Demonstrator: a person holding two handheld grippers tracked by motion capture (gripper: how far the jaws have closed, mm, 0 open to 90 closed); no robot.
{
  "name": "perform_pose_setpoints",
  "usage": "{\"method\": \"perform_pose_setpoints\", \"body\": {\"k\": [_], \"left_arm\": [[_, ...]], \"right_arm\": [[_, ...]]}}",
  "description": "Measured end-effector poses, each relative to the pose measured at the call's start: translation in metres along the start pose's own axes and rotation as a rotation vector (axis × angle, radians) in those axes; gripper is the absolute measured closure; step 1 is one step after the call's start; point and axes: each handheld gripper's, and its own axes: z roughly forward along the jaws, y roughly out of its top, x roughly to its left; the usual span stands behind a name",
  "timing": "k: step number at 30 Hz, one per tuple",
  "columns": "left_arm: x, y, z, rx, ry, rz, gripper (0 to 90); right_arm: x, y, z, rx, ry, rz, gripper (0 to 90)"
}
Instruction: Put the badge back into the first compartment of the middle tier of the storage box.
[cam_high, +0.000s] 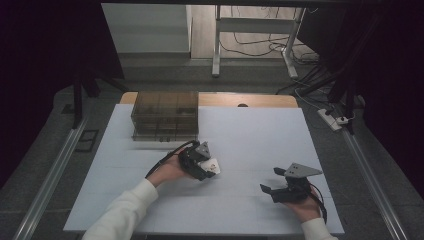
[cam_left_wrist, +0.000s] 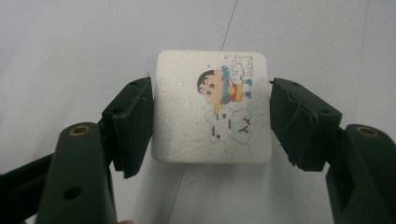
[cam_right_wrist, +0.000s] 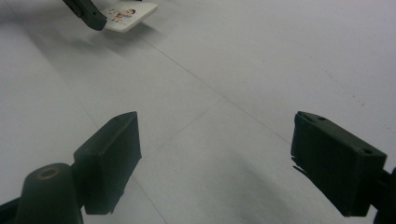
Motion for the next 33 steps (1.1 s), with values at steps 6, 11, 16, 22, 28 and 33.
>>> {"method": "perform_pose_setpoints", "body": {"k": [6,11,16,22,28,33], "left_arm": [[-0.001,-0.001,-0.006,-0.017,0.004,-0.005,32.9],[0.0,-0.005,-0.014,-0.041,0.014,-0.021,32.9],[0.001,-0.008,-0.02,-0.059,0.028,-0.034,32.9],[0.006,-0.014,-0.034,-0.094,0.049,-0.061,32.9],[0.014,-0.023,-0.052,-0.134,0.075,-0.096,32.9],[0.017,-0.027,-0.06,-0.149,0.089,-0.108,32.9]], "right_arm": [[0.0,0.0,0.0,0.003,0.0,0.0,15.6],[0.0,0.0,0.0,0.001,0.001,0.0,15.6],[0.0,0.0,0.0,0.002,0.001,0.0,15.6],[0.0,0.0,0.0,0.002,0.0,0.0,15.6],[0.0,0.0,0.0,0.003,0.0,0.001,15.6],[0.0,0.0,0.0,0.002,-0.001,0.001,15.6]]}}
